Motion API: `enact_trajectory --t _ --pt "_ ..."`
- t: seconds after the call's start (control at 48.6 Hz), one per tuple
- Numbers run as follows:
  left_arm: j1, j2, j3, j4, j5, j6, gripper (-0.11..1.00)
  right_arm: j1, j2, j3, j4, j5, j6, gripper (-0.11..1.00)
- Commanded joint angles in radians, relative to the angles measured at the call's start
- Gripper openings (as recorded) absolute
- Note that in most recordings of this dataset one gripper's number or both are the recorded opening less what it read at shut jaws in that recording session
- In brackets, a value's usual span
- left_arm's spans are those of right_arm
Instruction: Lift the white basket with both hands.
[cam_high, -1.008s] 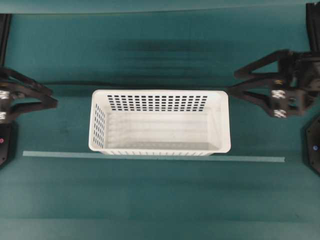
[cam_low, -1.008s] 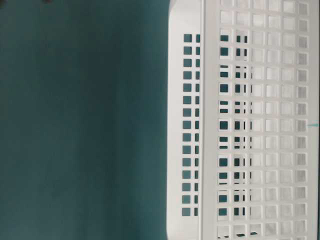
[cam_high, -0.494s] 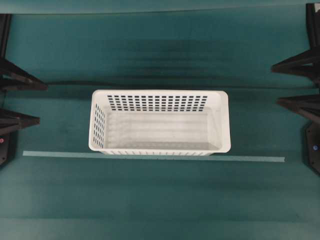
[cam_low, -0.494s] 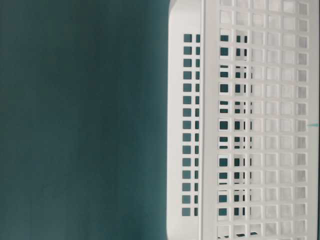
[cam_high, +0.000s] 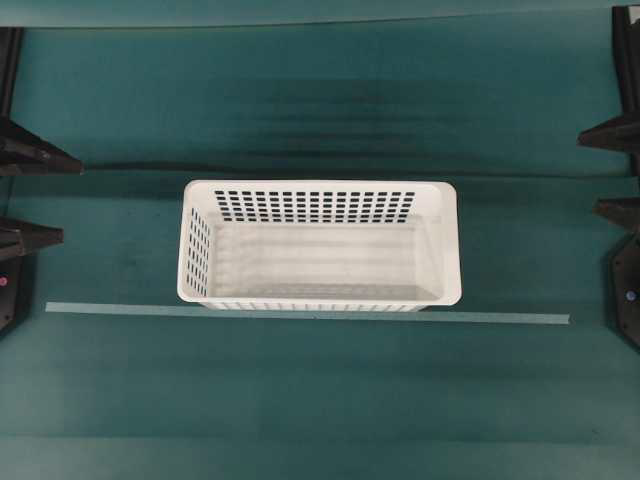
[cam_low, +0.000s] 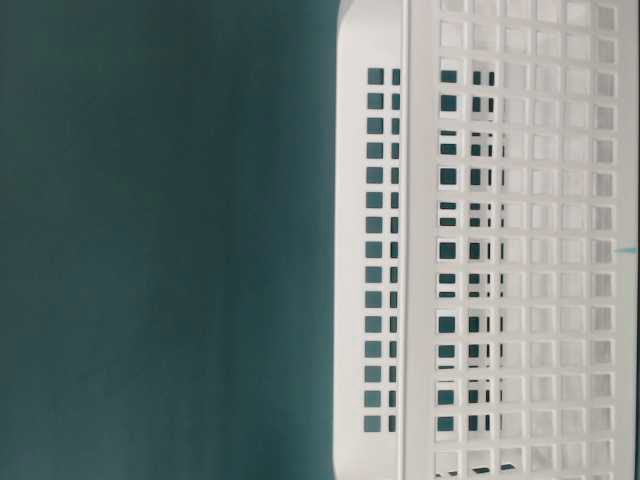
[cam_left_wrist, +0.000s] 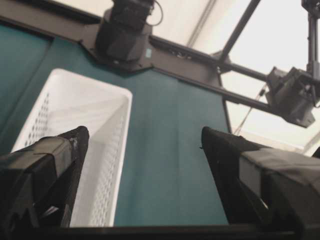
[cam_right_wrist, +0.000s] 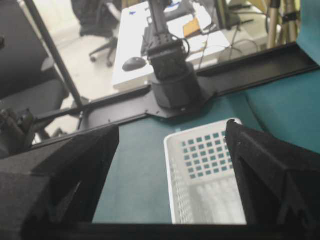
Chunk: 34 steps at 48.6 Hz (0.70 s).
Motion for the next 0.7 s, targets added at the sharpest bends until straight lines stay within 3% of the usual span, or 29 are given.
enact_trajectory --t 0.0,0.679 --pt "-0.002 0.015 -0.014 0.002 -0.008 -0.002 0.93 0.002 0.014 -0.011 -0.003 -0.009 -0.002 0.92" --pt "-0.002 0.015 0.006 0.003 -0.005 -0.003 0.93 0.002 0.012 -0.008 -0.002 -0.009 0.000 0.92"
